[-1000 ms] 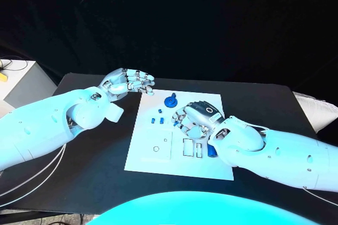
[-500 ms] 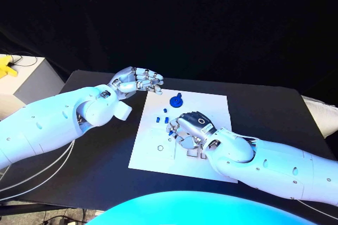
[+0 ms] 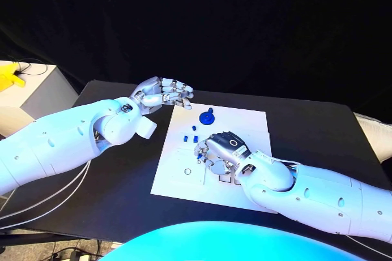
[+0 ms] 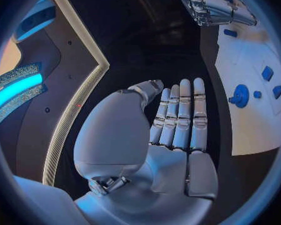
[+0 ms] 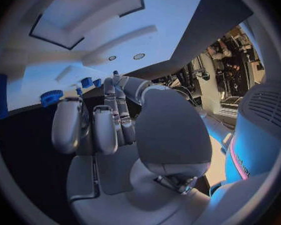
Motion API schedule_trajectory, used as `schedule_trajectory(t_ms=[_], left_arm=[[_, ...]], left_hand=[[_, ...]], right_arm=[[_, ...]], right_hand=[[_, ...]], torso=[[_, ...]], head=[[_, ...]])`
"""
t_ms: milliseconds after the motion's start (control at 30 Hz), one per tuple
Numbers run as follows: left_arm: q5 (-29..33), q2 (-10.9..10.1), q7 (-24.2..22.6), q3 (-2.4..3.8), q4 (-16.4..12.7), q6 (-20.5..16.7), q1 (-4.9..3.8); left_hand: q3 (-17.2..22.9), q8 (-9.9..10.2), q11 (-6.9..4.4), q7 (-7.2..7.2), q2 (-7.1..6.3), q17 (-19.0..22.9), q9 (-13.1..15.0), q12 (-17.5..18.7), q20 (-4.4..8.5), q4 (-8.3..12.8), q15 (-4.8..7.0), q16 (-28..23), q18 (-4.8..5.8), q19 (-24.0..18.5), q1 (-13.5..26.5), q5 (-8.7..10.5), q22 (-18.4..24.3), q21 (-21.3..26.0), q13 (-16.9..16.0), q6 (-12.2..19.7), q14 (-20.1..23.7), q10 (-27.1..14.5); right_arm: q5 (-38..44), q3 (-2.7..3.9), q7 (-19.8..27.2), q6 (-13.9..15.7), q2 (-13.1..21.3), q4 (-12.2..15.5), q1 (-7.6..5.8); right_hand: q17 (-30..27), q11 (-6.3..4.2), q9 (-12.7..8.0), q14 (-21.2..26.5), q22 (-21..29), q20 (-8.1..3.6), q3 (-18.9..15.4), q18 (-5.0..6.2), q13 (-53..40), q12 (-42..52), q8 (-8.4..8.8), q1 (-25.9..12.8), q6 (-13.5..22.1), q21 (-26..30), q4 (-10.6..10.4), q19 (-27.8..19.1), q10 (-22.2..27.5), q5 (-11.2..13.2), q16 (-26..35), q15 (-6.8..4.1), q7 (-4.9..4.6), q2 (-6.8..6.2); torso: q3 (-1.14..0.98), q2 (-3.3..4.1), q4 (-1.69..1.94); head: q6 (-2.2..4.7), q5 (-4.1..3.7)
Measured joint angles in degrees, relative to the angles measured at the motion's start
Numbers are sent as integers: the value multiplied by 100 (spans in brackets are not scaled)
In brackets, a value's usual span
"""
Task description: Assemble the parts on the task board
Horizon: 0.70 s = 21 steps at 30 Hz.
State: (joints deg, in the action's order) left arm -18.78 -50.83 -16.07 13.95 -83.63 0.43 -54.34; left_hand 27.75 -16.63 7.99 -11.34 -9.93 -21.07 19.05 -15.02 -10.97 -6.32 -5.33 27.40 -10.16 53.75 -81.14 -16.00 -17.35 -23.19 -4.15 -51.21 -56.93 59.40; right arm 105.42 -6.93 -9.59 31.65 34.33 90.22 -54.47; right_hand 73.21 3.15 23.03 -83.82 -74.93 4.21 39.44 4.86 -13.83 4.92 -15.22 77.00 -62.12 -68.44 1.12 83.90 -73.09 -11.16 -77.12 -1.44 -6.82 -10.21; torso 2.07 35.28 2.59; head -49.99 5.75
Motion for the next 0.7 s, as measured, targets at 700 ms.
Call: schedule_trajectory(t_ms=[700], left_arm=[[3,11,9,0,28,-1,0]], left_hand=[[0,0,0,0,0,-6,-4,21,0,0,0,-38,0,0,0,0,0,0,-1,0,0,0]], right_arm=[[124,-23,-75,-140,-38,-80,48]], right_hand=[[0,2,4,0,2,0,-7,0,4,12,23,0,0,0,6,0,-4,-15,0,0,-1,-3]], torso=[[-1,2,0]], head=[[0,14]])
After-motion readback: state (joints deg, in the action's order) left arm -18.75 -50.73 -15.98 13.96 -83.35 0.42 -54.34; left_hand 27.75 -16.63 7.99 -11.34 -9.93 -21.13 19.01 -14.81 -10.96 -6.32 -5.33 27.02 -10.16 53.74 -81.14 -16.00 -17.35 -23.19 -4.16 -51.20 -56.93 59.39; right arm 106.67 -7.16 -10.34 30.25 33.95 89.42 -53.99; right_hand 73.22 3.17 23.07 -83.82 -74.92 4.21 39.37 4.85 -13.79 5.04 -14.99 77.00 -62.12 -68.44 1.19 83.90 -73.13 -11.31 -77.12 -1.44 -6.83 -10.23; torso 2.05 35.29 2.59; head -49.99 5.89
